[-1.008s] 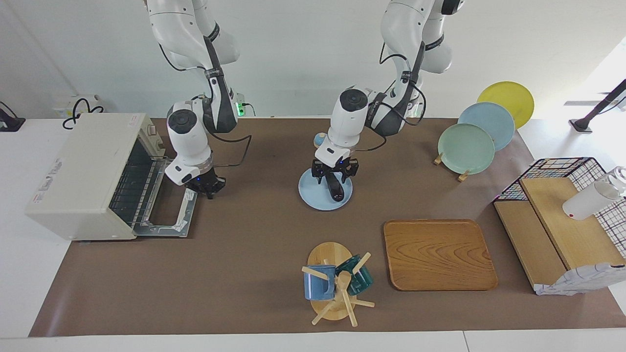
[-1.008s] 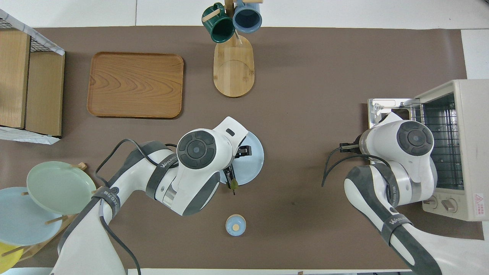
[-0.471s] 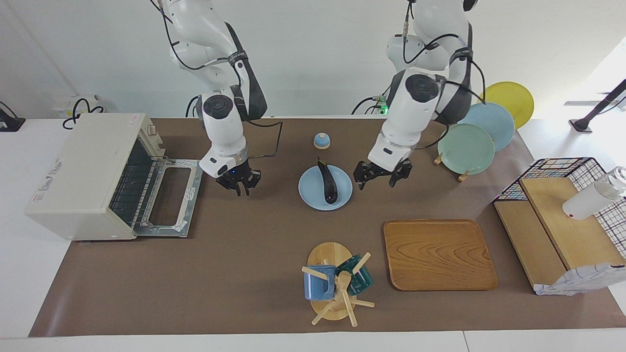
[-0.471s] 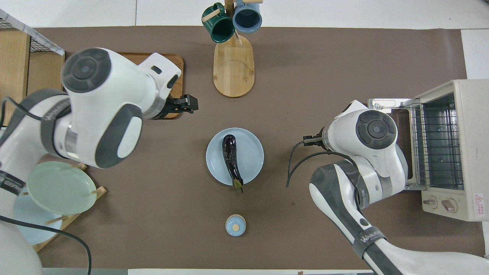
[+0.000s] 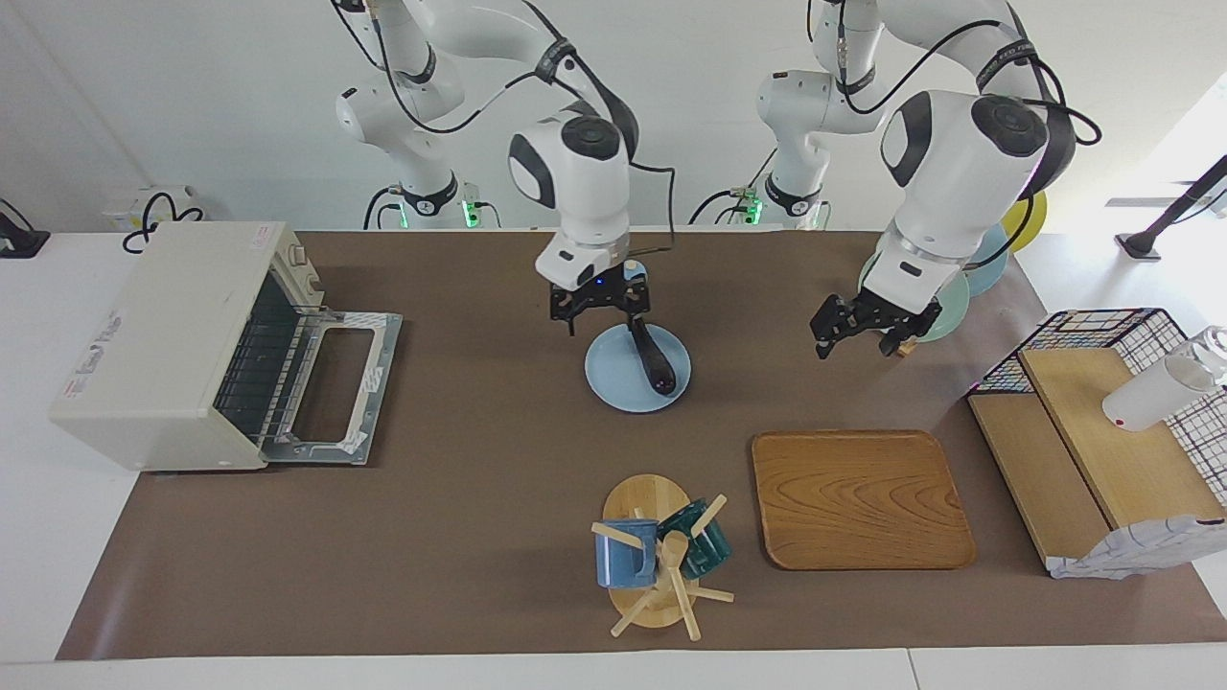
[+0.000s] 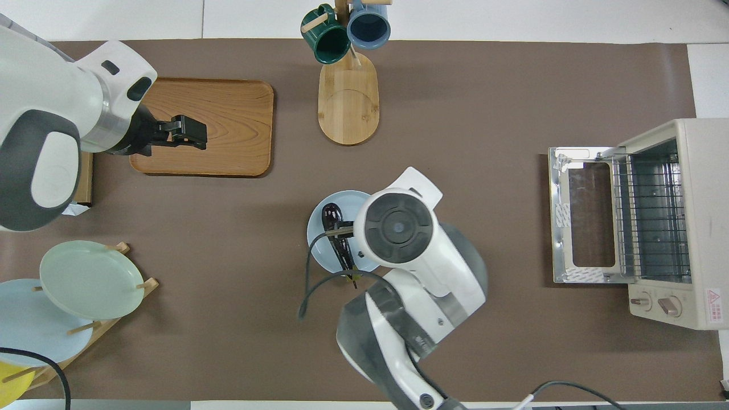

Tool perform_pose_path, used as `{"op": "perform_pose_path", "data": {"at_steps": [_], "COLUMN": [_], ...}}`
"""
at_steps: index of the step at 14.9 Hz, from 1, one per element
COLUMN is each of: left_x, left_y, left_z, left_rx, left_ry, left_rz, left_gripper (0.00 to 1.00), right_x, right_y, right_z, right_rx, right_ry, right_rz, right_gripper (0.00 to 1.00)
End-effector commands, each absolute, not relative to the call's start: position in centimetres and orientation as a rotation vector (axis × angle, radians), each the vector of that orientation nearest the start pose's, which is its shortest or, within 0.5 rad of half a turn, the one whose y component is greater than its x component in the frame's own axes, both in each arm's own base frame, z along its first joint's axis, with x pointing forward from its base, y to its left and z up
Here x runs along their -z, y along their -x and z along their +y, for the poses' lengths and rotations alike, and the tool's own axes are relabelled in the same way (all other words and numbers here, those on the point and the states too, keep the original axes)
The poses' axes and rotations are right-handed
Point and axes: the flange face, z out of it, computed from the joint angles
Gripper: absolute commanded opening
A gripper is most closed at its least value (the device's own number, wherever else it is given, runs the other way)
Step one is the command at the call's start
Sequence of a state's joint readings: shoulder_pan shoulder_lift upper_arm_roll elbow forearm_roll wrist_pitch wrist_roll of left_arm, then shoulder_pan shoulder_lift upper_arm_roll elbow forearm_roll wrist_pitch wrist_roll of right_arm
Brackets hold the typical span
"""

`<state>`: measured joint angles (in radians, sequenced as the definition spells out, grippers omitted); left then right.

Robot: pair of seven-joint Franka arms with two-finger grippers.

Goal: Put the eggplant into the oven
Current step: 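Grasp the eggplant on the blue plate with the right gripper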

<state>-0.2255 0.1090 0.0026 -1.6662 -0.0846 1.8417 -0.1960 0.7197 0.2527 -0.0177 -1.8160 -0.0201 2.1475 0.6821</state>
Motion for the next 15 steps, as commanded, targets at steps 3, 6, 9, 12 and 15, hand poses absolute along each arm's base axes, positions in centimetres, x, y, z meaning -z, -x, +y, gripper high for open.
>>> {"op": "perform_pose_path", "data": {"at_steps": [3,6,9,12,15], "left_x": [-57.8,-58.2,-58.5,-58.8,-61.3], "left_y": [-55.7,-54.9,-54.6,-54.2,-53.0], "left_z": [-11.5,-11.4,-11.2,-11.0,-9.6], "left_rx": [0.031,-0.014,-0.022,-0.045,0.000], "left_ry": [3.182,3.176,3.176,3.171,3.160], "left_rz": [0.121,0.120,0.111,0.100,0.081], "left_gripper": [1.00,1.00,1.00,1.00,1.00], "right_x": [-35.1,-33.9,-32.6,-30.9,-29.9], "right_y": [-47.2,-46.8,-45.2,-43.8,-43.5], "right_z": [50.2,50.0,50.3,50.9,50.6], "right_rx": [0.138,0.156,0.167,0.180,0.170], "right_ry": [3.100,3.099,3.085,3.071,3.079], "right_rz": [-0.010,-0.029,-0.058,-0.090,-0.095], "right_gripper": [1.00,0.77,0.70,0.60,0.39]}}
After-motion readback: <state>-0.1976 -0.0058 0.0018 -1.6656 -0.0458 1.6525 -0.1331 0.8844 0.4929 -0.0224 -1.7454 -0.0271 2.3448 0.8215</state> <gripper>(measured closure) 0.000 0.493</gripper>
